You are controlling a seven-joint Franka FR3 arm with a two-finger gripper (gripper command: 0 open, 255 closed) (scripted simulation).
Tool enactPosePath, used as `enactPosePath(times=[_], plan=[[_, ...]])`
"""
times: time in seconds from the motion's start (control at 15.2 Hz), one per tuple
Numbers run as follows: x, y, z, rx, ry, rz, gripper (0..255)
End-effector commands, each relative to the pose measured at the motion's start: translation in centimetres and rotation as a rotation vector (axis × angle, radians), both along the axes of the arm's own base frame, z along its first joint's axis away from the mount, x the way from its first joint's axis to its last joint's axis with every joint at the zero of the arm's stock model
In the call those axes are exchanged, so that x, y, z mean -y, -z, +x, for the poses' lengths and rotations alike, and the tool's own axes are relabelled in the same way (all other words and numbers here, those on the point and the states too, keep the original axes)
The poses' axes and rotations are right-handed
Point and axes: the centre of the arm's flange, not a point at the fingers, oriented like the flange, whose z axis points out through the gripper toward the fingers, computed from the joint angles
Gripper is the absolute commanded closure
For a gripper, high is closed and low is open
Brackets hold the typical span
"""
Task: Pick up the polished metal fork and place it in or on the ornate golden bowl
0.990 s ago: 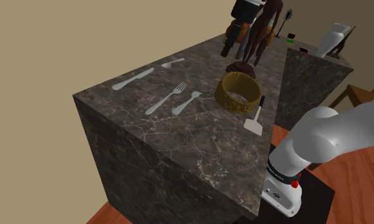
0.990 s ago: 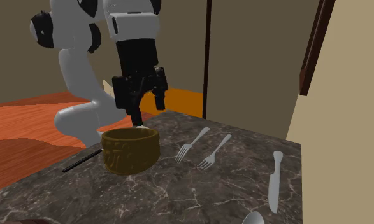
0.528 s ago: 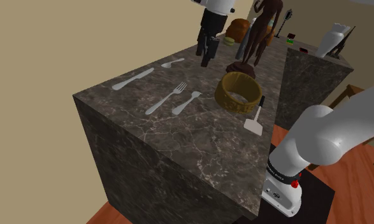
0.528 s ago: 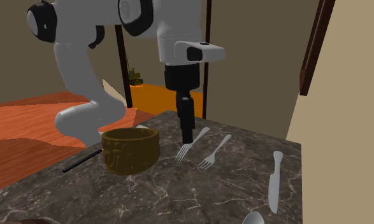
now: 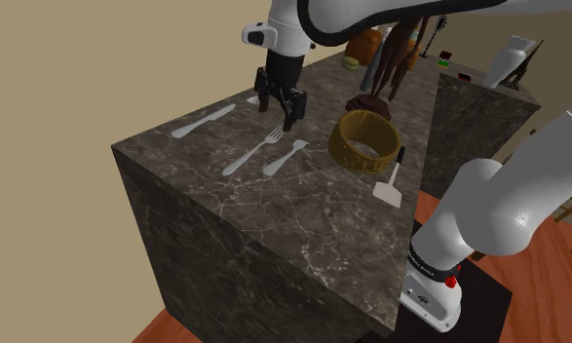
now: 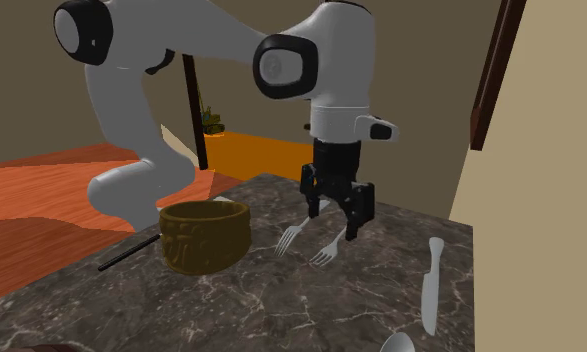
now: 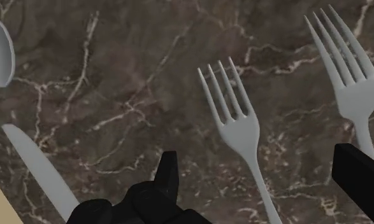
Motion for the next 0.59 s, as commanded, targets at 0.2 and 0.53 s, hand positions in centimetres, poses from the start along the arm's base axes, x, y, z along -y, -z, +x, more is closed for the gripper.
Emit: enactPosePath(times=[0.2, 0.53], plan=[[-1.4, 2.3, -0.2, -0.004, -0.087, -0.011, 0], [-1.3, 4.7, -0.2, -0.004, -0.087, -0.011, 0]])
